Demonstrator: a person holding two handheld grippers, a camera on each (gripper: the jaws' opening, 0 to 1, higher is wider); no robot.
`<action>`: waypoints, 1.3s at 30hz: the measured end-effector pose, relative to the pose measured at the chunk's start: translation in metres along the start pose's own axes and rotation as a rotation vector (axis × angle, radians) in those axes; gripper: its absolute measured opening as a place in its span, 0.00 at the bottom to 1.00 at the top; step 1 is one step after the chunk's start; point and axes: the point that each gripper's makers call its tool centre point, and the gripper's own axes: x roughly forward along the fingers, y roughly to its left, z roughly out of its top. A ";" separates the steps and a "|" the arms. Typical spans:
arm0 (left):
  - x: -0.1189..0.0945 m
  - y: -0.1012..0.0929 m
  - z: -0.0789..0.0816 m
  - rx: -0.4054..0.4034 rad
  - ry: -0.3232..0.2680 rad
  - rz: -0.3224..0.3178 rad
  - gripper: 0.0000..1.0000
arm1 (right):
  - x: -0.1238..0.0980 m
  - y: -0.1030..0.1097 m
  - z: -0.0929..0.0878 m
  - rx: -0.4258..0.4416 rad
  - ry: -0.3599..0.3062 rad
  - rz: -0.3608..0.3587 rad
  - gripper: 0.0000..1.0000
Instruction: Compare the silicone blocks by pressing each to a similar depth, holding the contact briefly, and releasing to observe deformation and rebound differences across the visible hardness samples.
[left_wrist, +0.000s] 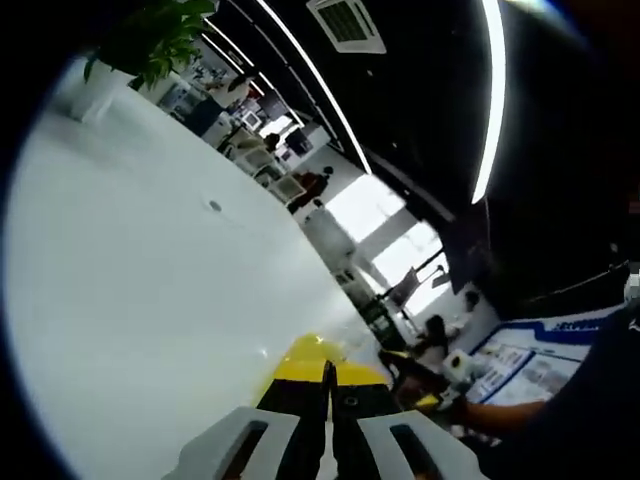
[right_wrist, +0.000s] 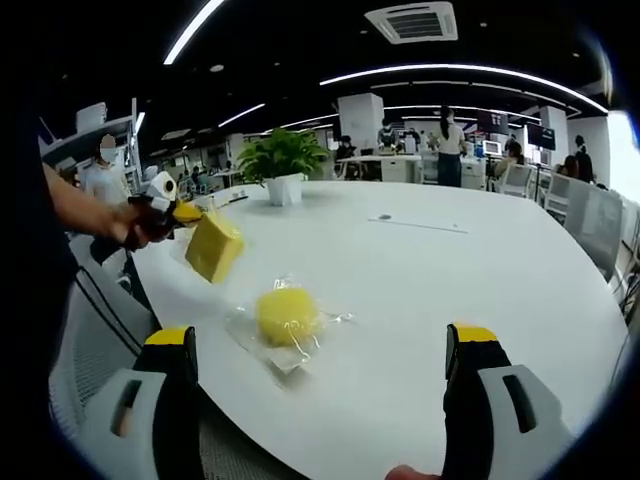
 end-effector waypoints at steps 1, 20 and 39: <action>0.000 0.004 -0.001 -0.005 0.005 0.007 0.00 | 0.000 0.000 0.000 0.002 0.000 0.000 0.97; 0.005 0.051 -0.009 0.088 0.064 0.140 0.00 | -0.001 0.004 -0.004 0.030 0.013 0.001 0.97; -0.004 0.103 -0.017 0.346 0.212 0.302 0.00 | -0.003 -0.001 -0.001 0.059 -0.002 -0.011 0.97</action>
